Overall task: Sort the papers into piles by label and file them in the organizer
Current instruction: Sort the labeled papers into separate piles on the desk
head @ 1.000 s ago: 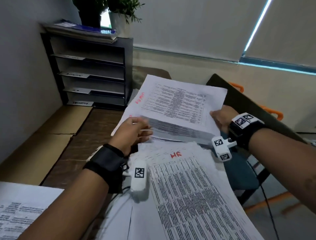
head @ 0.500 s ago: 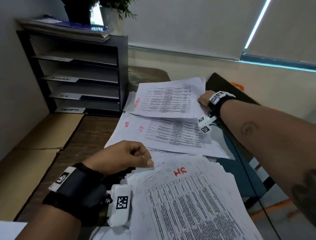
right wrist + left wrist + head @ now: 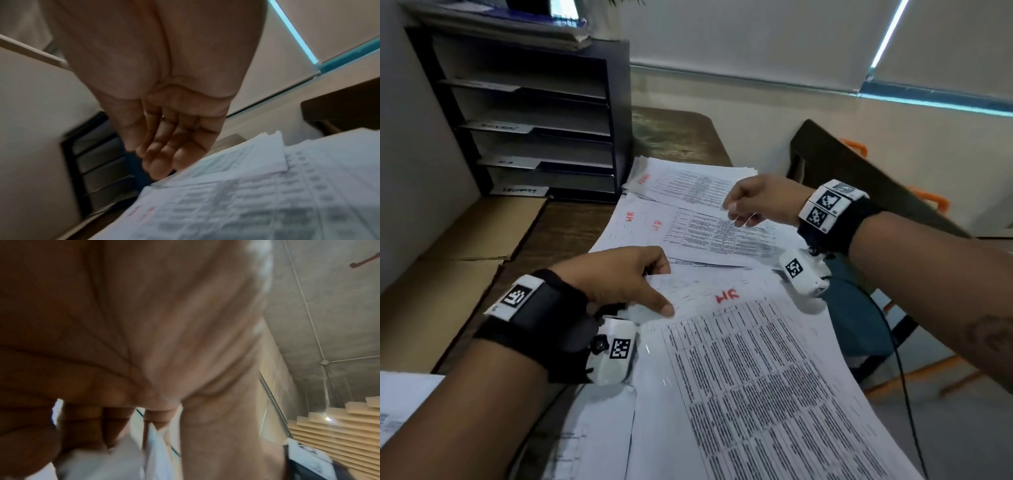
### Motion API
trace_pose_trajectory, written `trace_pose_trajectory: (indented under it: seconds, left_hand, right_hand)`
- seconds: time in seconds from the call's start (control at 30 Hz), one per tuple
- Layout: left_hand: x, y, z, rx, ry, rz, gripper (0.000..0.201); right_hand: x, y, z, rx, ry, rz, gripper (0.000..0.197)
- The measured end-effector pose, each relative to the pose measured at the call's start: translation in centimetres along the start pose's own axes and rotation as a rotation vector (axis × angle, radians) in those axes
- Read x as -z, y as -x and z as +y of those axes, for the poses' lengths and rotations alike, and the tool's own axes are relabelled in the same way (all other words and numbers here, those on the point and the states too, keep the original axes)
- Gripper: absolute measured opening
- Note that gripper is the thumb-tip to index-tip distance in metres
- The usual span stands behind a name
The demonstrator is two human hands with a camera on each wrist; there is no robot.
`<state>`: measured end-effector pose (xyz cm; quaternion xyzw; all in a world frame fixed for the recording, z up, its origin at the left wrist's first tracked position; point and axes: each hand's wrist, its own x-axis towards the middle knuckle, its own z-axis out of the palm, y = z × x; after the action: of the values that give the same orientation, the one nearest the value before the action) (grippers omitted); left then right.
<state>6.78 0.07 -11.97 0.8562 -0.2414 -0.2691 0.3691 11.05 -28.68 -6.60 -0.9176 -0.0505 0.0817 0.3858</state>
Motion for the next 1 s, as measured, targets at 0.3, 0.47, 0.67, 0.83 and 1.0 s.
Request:
trace_pose_trajectory:
  seconds: [0.3,0.47,0.67,0.83,1.0]
  left_hand:
    - [-0.7,0.3,-0.1,0.020,-0.076,0.207,0.016]
    - [-1.2,2.1,1.4,0.021,-0.169,0.212,0.009]
    - [-2.3,4.5,2.1,0.046,-0.273,0.208,0.024]
    - [-2.1,5.2,2.8,-0.011,-0.252,0.226,0.017]
    - [-2.5,5.6,3.2,0.018,0.154,0.197,0.018]
  right_hand:
    - [-7.1,9.0,-3.3,0.152,0.533,-0.286,0.045]
    - [-8.9,9.7,-2.8,0.181,0.642,-0.172,0.052]
    - [-8.8,10.3,-2.5,0.163,0.572,-0.014,0.023]
    - [-7.8,11.5,-2.7,0.184,0.507,0.112,0.009]
    - [-5.9,12.9,-1.8,0.160,0.375,0.232,0.046]
